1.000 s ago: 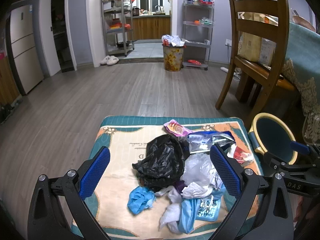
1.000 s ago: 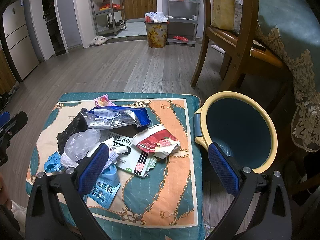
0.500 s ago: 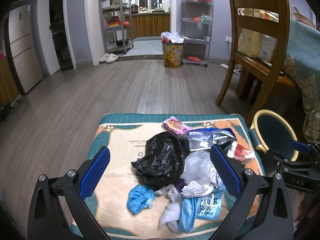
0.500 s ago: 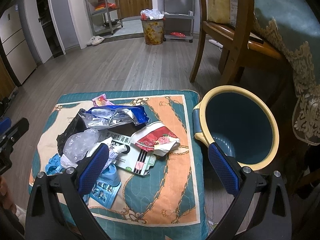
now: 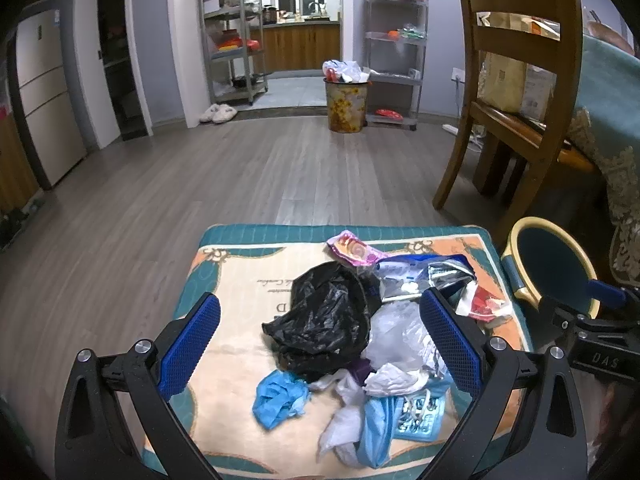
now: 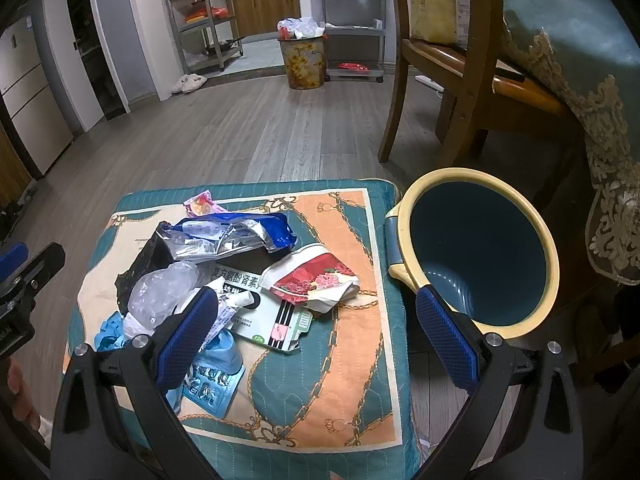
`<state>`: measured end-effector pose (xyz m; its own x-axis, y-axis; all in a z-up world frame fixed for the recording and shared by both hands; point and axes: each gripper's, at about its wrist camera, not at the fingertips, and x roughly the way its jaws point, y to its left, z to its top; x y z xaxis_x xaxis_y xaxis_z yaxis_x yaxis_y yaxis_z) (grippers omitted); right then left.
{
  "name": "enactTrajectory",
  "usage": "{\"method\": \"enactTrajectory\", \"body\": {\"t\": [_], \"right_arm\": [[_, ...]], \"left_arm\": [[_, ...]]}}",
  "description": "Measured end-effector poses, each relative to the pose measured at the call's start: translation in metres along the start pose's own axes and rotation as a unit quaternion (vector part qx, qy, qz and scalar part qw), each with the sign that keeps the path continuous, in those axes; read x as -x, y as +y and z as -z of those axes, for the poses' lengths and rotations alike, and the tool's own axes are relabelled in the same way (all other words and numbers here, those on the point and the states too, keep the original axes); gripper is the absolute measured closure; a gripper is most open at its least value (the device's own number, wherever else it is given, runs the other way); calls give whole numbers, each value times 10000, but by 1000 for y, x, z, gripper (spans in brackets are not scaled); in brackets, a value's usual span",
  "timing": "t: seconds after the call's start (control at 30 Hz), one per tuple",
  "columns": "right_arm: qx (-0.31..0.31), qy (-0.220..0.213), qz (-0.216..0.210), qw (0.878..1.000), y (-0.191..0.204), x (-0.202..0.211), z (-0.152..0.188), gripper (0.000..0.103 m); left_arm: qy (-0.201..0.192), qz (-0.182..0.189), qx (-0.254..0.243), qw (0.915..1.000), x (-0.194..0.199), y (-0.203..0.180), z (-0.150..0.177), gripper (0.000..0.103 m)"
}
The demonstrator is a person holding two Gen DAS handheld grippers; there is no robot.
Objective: Collect trash
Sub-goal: 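Grasp the black plastic bag with the left tool while the right tool grasps the blue-silver wrapper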
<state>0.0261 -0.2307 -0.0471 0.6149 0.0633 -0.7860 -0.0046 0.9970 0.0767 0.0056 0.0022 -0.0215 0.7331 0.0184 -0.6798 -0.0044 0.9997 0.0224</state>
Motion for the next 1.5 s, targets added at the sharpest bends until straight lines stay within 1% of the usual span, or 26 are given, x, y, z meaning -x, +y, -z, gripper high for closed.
{"method": "enactTrajectory", "body": {"t": [0.1, 0.13, 0.17, 0.23, 0.3, 0.37, 0.4, 0.43, 0.47, 0.53, 0.57, 0.63, 0.73, 0.83, 0.9, 0.93, 0.97, 1.0, 1.03, 1.07, 1.13, 1.2, 1.23, 1.3, 1.37, 1.5], "right_arm": [[-54, -49, 8, 10000, -8, 3, -9, 6], [32, -95, 86, 9999, -12, 3, -17, 6], [141, -171, 251, 9994, -16, 4, -26, 6], [146, -335, 393, 9986, -28, 3, -41, 6], [-24, -348, 371, 9987, -40, -2, -50, 6], [-178, -261, 194, 9993, -52, -14, -55, 6], [-195, -201, 140, 9995, -54, -20, -55, 6], [-192, -140, 75, 9997, -55, -29, -54, 6], [-188, -75, 31, 9998, -55, -37, -52, 6], [-186, 42, -115, 9998, -52, -49, -48, 6], [-204, 116, -188, 9995, -50, -54, -43, 6], [-259, 330, -349, 9985, -44, -67, -34, 6], [-252, 547, -488, 9970, -35, -80, -30, 6], [-162, 403, -571, 9974, -27, -83, -36, 6], [-20, 277, -749, 9968, -19, -85, -41, 6], [82, 249, -884, 9957, -13, -88, -42, 9], [148, 255, -996, 9946, -9, -90, -42, 12], [193, 286, -1105, 9933, -6, -93, -44, 19], [239, 327, -1225, 9916, -1, -96, -45, 22], [276, 344, -1279, 9908, 2, -98, -47, 23], [409, 330, -1337, 9896, 8, -100, -52, 28], [465, 331, -1405, 9884, 10, -102, -55, 29], [525, 338, -1461, 9873, 11, -104, -57, 30], [726, 390, -1536, 9847, 16, -108, -59, 35], [795, 443, -1590, 9831, 18, -113, -59, 39], [966, 589, -1668, 9795, 29, -127, -62, 40]], "left_arm": [[29, 162, -108, 9998, 0, 0, -10, 4], [8, 228, -162, 9996, 0, 1, -15, 4], [-113, 204, -322, 9992, 1, 1, -20, 4], [-351, 104, -712, 9968, 1, 1, -30, 4], [-498, 175, -1028, 9933, -2, 3, -43, 4], [-531, 272, -984, 9934, -8, 14, -52, 4], [-475, 271, -809, 9952, -13, 22, -57, 4], [-335, 275, -503, 9978, -22, 34, -59, 4], [-232, 231, -324, 9989, -28, 41, -61, 4], [36, 77, -94, 9999, -44, 54, -59, 4], [145, -18, -148, 9998, -50, 55, -55, 4], [199, 55, -267, 9994, -57, 55, -46, 4], [581, 80, -403, 9975, -79, 47, -37, 6], [721, 63, -438, 9964, -87, 44, -32, 7], [714, 258, -442, 9961, -88, 39, -29, 8], [726, 360, -435, 9958, -87, 36, -28, 9], [730, 468, -442, 9952, -86, 32, -26, 18], [759, 610, -445, 9942, -85, 28, -24, 24], [801, 728, -451, 9931, -86, 24, -22, 27], [861, 879, -519, 9910, -87, 17, -18, 31], [948, 999, -766, 9875, -89, 5, -12, 43], [1079, 1097, -1054, 9825, -92, -8, -5, 48], [1124, 1144, -1139, 9805, -94, -13, -3, 49], [1165, 1073, -1306, 9787, -98, -20, 1, 49], [1269, 1036, -1276, 9782, -105, -20, 4, 51], [1420, 1031, -1290, 9760, -112, -20, 7, 58]]}}
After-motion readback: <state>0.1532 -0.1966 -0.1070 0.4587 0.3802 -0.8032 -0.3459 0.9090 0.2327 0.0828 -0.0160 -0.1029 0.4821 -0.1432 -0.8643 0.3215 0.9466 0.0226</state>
